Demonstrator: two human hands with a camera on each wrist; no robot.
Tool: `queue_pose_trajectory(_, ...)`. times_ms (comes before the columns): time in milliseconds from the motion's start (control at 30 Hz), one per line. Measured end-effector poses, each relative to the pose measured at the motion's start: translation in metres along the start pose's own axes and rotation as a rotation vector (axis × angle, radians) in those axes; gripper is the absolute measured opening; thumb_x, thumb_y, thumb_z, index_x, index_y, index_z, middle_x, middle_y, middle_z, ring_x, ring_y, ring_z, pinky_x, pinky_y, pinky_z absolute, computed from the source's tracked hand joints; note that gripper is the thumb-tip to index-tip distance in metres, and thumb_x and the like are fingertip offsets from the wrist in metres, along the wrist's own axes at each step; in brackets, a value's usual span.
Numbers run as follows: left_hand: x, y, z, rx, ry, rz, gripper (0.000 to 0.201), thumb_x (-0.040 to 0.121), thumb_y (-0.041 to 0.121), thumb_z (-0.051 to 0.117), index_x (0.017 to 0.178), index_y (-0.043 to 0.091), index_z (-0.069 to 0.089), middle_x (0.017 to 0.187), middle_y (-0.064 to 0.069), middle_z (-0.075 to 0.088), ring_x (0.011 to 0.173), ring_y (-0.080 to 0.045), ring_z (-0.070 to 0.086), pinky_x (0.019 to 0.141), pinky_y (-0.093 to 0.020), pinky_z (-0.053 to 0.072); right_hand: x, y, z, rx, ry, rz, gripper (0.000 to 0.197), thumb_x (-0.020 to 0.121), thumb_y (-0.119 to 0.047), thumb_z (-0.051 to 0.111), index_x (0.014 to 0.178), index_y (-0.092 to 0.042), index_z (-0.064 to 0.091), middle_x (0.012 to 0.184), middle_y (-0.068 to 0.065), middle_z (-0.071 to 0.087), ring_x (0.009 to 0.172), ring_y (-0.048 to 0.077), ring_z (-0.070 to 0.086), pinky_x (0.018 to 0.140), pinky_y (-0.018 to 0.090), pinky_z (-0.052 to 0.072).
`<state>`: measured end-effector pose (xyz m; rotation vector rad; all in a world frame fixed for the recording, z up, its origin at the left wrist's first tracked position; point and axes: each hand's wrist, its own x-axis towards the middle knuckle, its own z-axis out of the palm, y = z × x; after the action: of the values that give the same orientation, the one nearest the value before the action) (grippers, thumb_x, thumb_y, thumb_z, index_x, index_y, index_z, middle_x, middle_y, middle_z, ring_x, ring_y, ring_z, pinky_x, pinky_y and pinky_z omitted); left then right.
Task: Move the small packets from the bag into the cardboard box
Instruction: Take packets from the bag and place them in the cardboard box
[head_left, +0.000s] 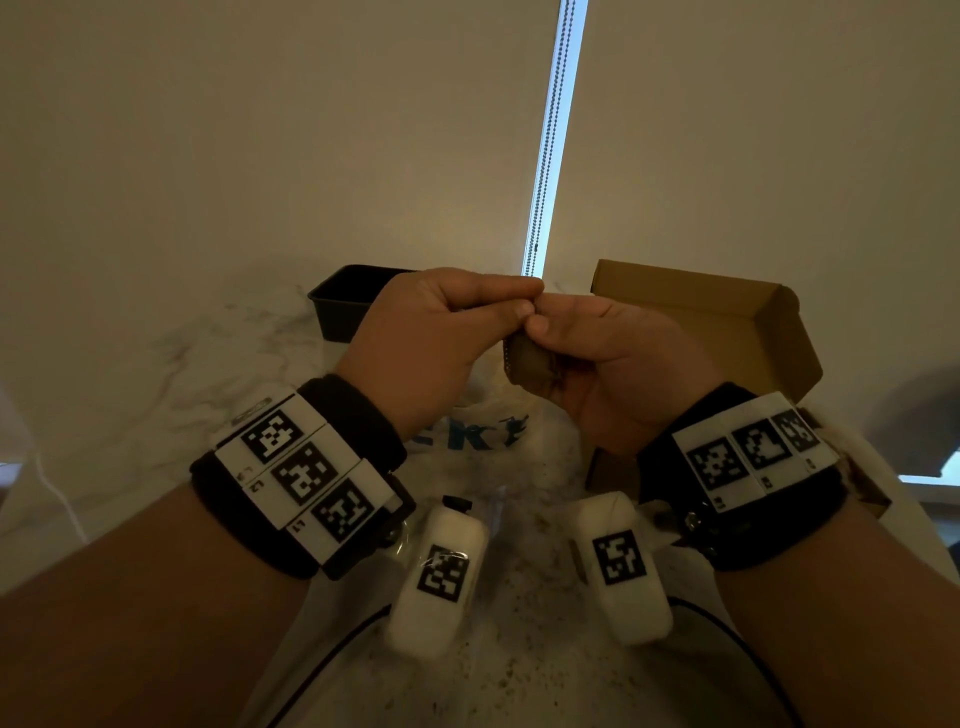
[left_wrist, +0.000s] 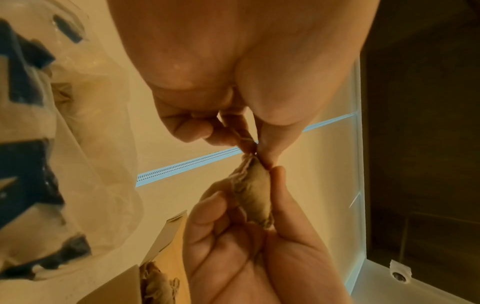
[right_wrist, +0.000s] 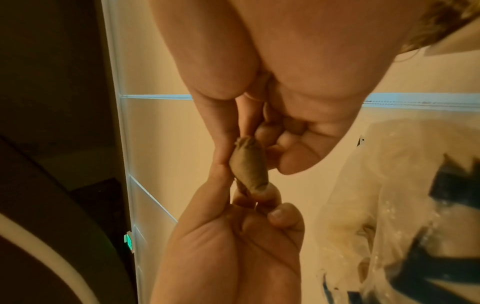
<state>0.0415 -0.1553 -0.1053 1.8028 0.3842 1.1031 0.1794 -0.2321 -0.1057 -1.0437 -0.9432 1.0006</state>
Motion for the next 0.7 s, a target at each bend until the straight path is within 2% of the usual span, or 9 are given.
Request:
queue_pose_trajectory(100,0.0,0.002,-0.001,-0.024,-0.053,-0.049,0.023,0.097,0.008,0.059,0.113,0.019,0.071,0.076,0.023,0.071,0.068,0.013,0.062,0.062,-0.004,0.046,0.0,0.002,0.0,-0.004,0.002,-0.019,0.051,0.071,-0.01,0.063,0.117,0.01,0.06,0.096,0.021,0.066,0.088,0.032,0.063,0.091,0.049,0.049)
queue_pose_trajectory(167,-0.001,0.003,-0.002,-0.039,-0.083,-0.072,0.025,0.098,0.006,0.056,0.113,0.02,0.07,0.075,0.023,0.071,0.069,0.013,0.062,0.062,-0.004,0.046,0.001,0.003,-0.001,-0.016,0.018,-0.023,0.041,0.072,-0.011,0.064,0.108,0.007,0.064,0.084,0.014,0.069,0.076,0.024,0.065,0.081,0.043,0.052)
queue_pose_trajectory(300,-0.002,0.005,-0.005,-0.006,-0.119,-0.109,0.034,0.099,0.0,0.047,0.119,0.015,0.071,0.097,0.014,0.071,0.071,0.013,0.061,0.063,-0.005,0.045,0.003,0.004,-0.003,-0.031,0.123,0.007,0.021,0.086,-0.009,0.061,0.105,0.0,0.066,0.082,0.009,0.065,0.068,0.018,0.062,0.066,0.032,0.05)
queue_pose_trajectory(367,-0.001,0.003,-0.005,0.045,-0.123,-0.112,0.038,0.099,0.003,0.047,0.12,0.021,0.072,0.1,0.002,0.072,0.069,0.002,0.058,0.063,-0.011,0.045,0.004,0.002,-0.006,-0.048,0.177,0.02,0.016,0.088,-0.009,0.061,0.102,-0.004,0.067,0.078,0.007,0.066,0.064,0.017,0.061,0.059,0.03,0.048)
queue_pose_trajectory(433,-0.001,0.002,-0.006,0.068,-0.124,-0.117,0.037,0.099,0.009,0.049,0.121,0.028,0.072,0.106,-0.013,0.069,0.073,-0.016,0.052,0.063,-0.023,0.045,0.004,-0.001,-0.009,-0.088,0.204,0.037,0.02,0.088,-0.01,0.06,0.107,-0.005,0.065,0.078,0.006,0.066,0.062,0.017,0.061,0.054,0.028,0.046)
queue_pose_trajectory(467,0.0,0.001,-0.007,0.066,-0.118,-0.115,0.036,0.1,0.011,0.049,0.121,0.03,0.072,0.106,-0.015,0.069,0.074,-0.019,0.049,0.063,-0.025,0.045,0.004,-0.004,-0.011,-0.117,0.207,0.042,0.02,0.089,-0.01,0.059,0.108,-0.006,0.065,0.077,0.005,0.066,0.063,0.017,0.061,0.053,0.028,0.046)
queue_pose_trajectory(567,0.001,0.001,-0.009,0.044,-0.064,-0.108,0.033,0.101,0.014,0.051,0.119,0.032,0.072,0.093,-0.005,0.073,0.074,-0.02,0.049,0.058,-0.019,0.045,0.003,-0.017,-0.023,-0.198,0.231,0.027,0.012,0.091,-0.005,0.055,0.099,-0.005,0.064,0.071,0.005,0.066,0.064,0.018,0.062,0.054,0.029,0.048)
queue_pose_trajectory(600,0.002,0.001,-0.009,0.03,-0.031,-0.118,0.031,0.101,0.015,0.051,0.117,0.031,0.072,0.082,0.002,0.073,0.072,-0.018,0.048,0.056,-0.016,0.045,0.0,-0.022,-0.028,-0.199,0.247,0.023,0.011,0.091,-0.003,0.054,0.096,-0.004,0.063,0.071,0.006,0.066,0.065,0.02,0.063,0.058,0.031,0.05)
queue_pose_trajectory(700,0.006,-0.003,-0.011,-0.006,0.063,-0.149,0.028,0.101,0.017,0.051,0.112,0.029,0.073,0.056,0.025,0.06,0.055,-0.002,0.049,0.052,-0.01,0.041,-0.008,-0.039,-0.046,-0.23,0.327,0.046,0.008,0.088,0.001,0.058,0.095,0.0,0.062,0.075,0.012,0.067,0.068,0.024,0.066,0.066,0.037,0.056)
